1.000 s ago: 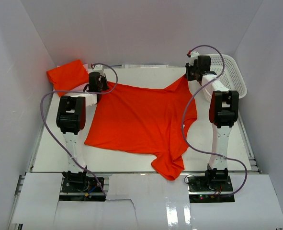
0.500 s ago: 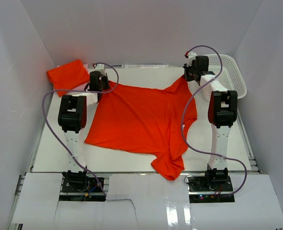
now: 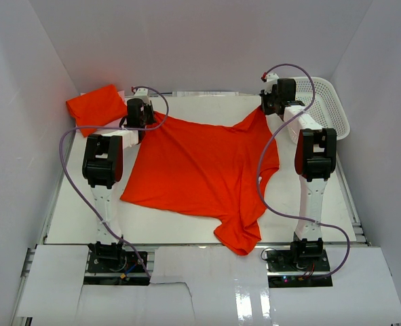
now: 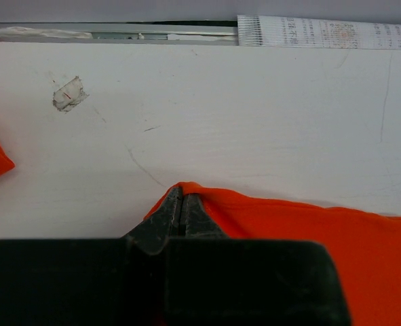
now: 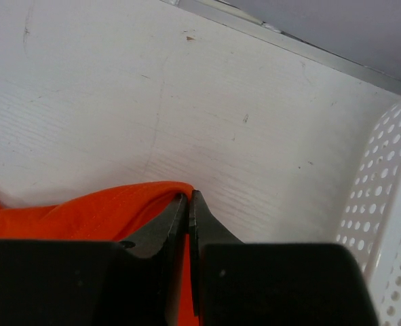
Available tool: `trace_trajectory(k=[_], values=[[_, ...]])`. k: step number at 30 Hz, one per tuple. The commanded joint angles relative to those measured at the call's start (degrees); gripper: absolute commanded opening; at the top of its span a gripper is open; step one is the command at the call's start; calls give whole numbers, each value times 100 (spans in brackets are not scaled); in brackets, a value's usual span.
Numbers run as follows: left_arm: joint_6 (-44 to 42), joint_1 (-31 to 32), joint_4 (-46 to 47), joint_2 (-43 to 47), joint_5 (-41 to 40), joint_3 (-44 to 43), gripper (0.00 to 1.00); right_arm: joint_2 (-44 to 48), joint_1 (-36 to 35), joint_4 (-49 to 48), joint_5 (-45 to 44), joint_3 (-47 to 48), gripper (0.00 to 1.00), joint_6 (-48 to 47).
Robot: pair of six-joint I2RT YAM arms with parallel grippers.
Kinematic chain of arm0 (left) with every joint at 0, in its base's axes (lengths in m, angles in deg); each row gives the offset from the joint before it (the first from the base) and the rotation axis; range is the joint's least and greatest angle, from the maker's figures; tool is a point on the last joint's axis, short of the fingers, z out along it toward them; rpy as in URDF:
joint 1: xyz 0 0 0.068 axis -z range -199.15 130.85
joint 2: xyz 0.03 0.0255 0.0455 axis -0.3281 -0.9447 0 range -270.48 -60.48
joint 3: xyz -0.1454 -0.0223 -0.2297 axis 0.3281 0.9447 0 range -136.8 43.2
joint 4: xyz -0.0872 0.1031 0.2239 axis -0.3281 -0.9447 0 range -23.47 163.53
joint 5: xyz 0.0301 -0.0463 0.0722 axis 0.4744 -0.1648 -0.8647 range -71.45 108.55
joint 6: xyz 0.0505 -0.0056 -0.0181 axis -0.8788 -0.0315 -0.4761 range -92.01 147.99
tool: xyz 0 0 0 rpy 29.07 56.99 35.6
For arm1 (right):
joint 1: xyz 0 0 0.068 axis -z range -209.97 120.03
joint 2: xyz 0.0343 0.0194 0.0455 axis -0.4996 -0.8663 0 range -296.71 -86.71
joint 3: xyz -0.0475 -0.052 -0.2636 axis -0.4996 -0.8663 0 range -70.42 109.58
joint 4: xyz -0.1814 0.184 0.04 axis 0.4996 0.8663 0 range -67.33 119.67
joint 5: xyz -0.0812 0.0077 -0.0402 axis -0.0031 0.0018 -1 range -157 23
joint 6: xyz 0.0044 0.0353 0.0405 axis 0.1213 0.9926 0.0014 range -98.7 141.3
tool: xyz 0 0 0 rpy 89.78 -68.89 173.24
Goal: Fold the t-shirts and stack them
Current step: Flatten out the tshirt
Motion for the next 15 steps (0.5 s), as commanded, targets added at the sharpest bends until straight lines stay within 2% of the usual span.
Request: trace_trajectory(k=[1,10,15], values=[[-129,-22,54,320,-47,-123,0,293,-30,-68,27,147,8,-104],[-235,-22,63,496,-55,176,0,891,-30,-94,194,-425,8,-113],[-218,-22,54,514,-29,238,5,417,-47,503,194,294,8,-219]])
